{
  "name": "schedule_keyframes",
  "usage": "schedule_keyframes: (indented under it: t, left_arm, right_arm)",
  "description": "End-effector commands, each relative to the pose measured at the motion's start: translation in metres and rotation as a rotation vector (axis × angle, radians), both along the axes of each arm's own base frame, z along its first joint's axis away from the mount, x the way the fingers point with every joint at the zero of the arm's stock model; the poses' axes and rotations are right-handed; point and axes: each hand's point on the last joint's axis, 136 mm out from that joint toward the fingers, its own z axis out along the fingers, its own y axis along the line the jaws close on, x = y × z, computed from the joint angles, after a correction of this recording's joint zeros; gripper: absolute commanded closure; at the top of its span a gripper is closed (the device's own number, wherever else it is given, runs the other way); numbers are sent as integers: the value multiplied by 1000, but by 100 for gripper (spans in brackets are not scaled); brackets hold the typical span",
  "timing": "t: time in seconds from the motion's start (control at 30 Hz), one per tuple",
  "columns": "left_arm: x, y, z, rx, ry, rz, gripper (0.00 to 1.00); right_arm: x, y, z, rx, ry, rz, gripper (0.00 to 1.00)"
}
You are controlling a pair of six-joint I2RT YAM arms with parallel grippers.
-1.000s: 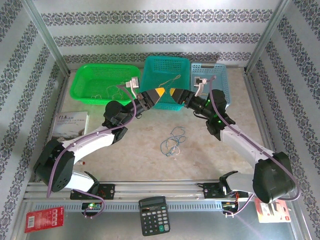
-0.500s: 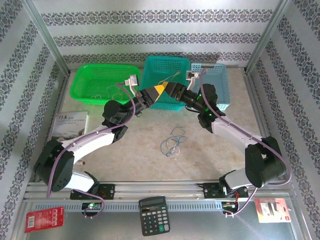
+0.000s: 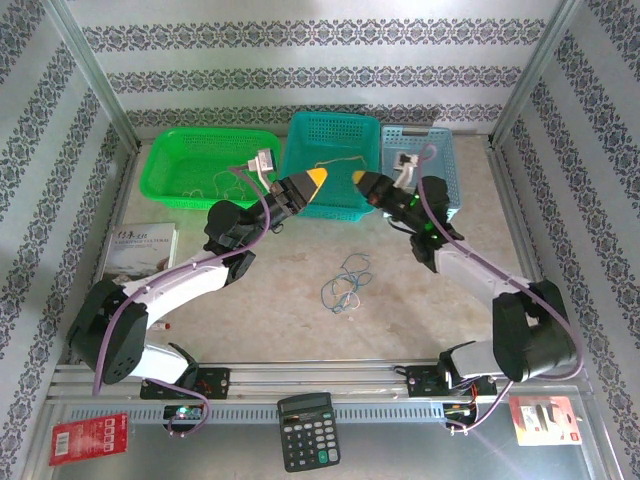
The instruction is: Untangle the cables
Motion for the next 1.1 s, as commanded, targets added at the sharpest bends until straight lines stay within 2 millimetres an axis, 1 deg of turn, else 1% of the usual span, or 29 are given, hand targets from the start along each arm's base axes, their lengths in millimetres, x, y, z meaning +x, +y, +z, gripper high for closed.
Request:
schedule_keyframes:
  t: [0.0, 0.07, 0.1, 0.27, 0.37, 0.43, 0.47, 0.53, 0.6, 0.63, 0.67, 0.73, 0.77, 0.8, 0.97, 1.07]
  left_arm:
    - [-12, 16, 27, -43, -86, 34, 100]
    - [-11, 16, 26, -40, -82, 37, 100]
    - [-11, 16, 23, -39, -77, 36, 100]
    - [-6, 13, 13, -41, -54, 32, 100]
    - [-2, 10, 3, -20, -35, 31, 100]
    - [0, 8, -3, -8, -26, 29, 82]
    - [1, 7, -6, -3, -23, 28, 76]
    - [3, 6, -13, 9, -13, 33, 54]
    - [5, 6, -20, 24, -2, 43, 35]
    - [6, 6, -23, 33, 4, 48, 27]
    - [6, 6, -26, 41, 7, 51, 21]
    - [7, 6, -34, 61, 19, 59, 7]
    - [7, 6, -36, 68, 22, 63, 2]
    - [7, 6, -39, 78, 25, 67, 0]
    - [6, 8, -57, 147, 47, 92, 0]
    - [4, 11, -67, 205, 55, 110, 0]
  right_arm:
    - [6, -54, -18, -23, 58, -160, 100]
    - [6, -74, -20, -10, 74, -204, 100]
    - [5, -78, -16, -4, 69, -209, 100]
    - [2, -74, 5, -17, 41, -182, 100]
    - [4, -75, 15, -32, 33, -184, 100]
    - [8, -76, 21, -54, 29, -191, 100]
    - [9, -77, 25, -64, 25, -196, 100]
    - [15, -80, 31, -86, 25, -212, 100]
    - [20, -85, 34, -109, 30, -238, 100]
    - [24, -89, 37, -118, 31, -256, 100]
    - [28, -92, 40, -127, 27, -272, 100]
    - [36, -100, 40, -161, 38, -307, 100]
    - [40, -104, 39, -178, 43, -321, 100]
    - [44, -109, 38, -199, 50, -344, 100]
    - [71, -139, 19, -268, 107, -449, 100]
    - [91, -157, 12, -284, 130, -504, 100]
